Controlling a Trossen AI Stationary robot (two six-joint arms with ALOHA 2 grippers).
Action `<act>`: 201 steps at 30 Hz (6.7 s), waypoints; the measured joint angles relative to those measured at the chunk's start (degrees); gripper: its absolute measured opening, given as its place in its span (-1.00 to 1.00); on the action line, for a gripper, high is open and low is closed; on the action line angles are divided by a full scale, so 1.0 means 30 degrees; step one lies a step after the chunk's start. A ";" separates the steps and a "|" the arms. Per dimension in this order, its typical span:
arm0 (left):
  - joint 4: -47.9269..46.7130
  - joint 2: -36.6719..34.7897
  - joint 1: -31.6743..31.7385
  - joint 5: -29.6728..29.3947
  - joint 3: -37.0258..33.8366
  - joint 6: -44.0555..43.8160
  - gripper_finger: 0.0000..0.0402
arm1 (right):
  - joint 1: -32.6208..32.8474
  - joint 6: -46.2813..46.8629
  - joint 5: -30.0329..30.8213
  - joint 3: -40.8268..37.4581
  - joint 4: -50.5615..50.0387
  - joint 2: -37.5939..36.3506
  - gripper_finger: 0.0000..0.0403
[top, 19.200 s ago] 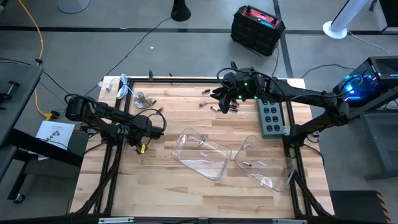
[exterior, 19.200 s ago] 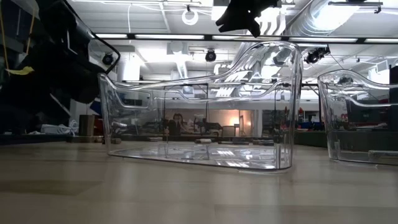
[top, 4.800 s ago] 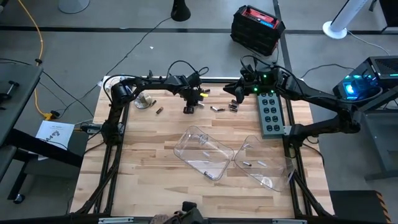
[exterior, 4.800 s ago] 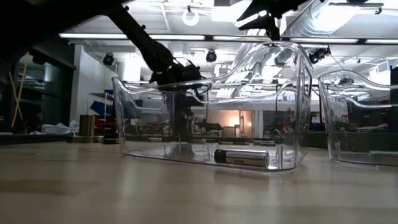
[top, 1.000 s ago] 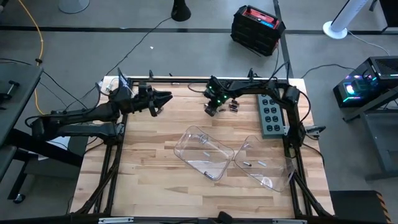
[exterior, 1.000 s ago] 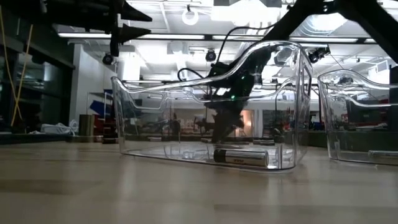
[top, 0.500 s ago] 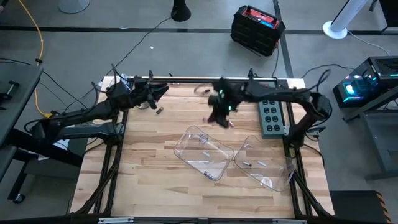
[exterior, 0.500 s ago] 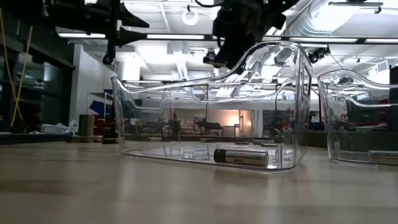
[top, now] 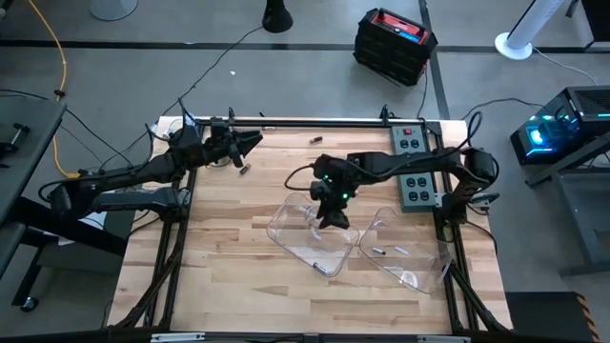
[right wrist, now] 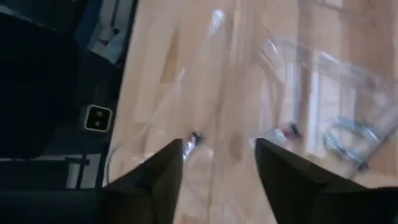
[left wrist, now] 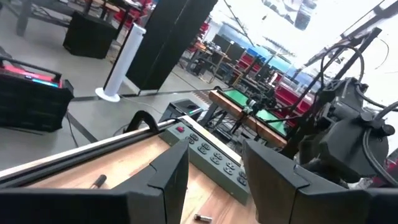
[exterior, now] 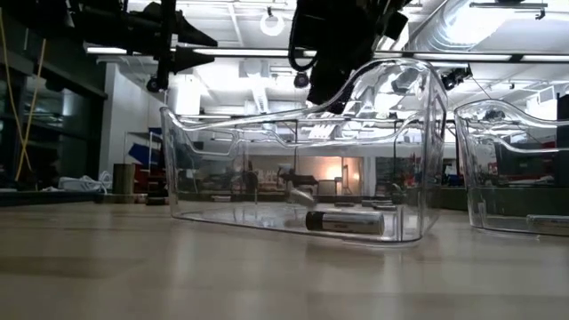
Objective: Sort batteries
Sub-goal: Put the silver battery into the left transparent bin, then put the black battery into the top transparent bin
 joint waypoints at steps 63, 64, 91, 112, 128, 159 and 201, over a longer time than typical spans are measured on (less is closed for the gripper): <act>-0.0863 0.0000 0.2047 -0.0539 0.0007 0.4028 -0.29 | 0.2591 0.5386 0.3010 0.0096 0.1953 0.1136 -0.87; -0.1085 0.0000 0.2047 -0.0533 0.0007 0.4039 -0.29 | 0.2835 0.5784 0.3470 0.0096 0.2044 0.1210 -0.81; -0.1756 0.0000 -0.2434 0.0720 0.0007 -0.2565 -0.29 | 0.3457 0.4979 1.1037 0.1121 -0.8029 -0.3651 -0.14; -0.2410 0.0000 -0.3184 0.0501 0.0007 0.2025 -0.29 | 1.0208 1.6719 1.0176 -0.7520 -0.4398 -0.5272 -0.15; -0.2572 0.0000 -0.3177 0.0505 0.0007 0.1070 -0.29 | 1.0002 0.9947 0.9690 -1.0183 -0.2611 -0.4413 -0.15; -0.2601 -0.0022 -0.3021 0.0254 0.0007 0.2185 -0.29 | 0.9120 0.9364 1.0996 -0.8621 -0.5990 -0.5841 -0.96; -2.3660 1.2428 0.1993 -0.2929 0.8915 0.7081 -0.29 | 0.2197 -0.1020 1.5695 0.6271 -0.5054 -0.1317 0.01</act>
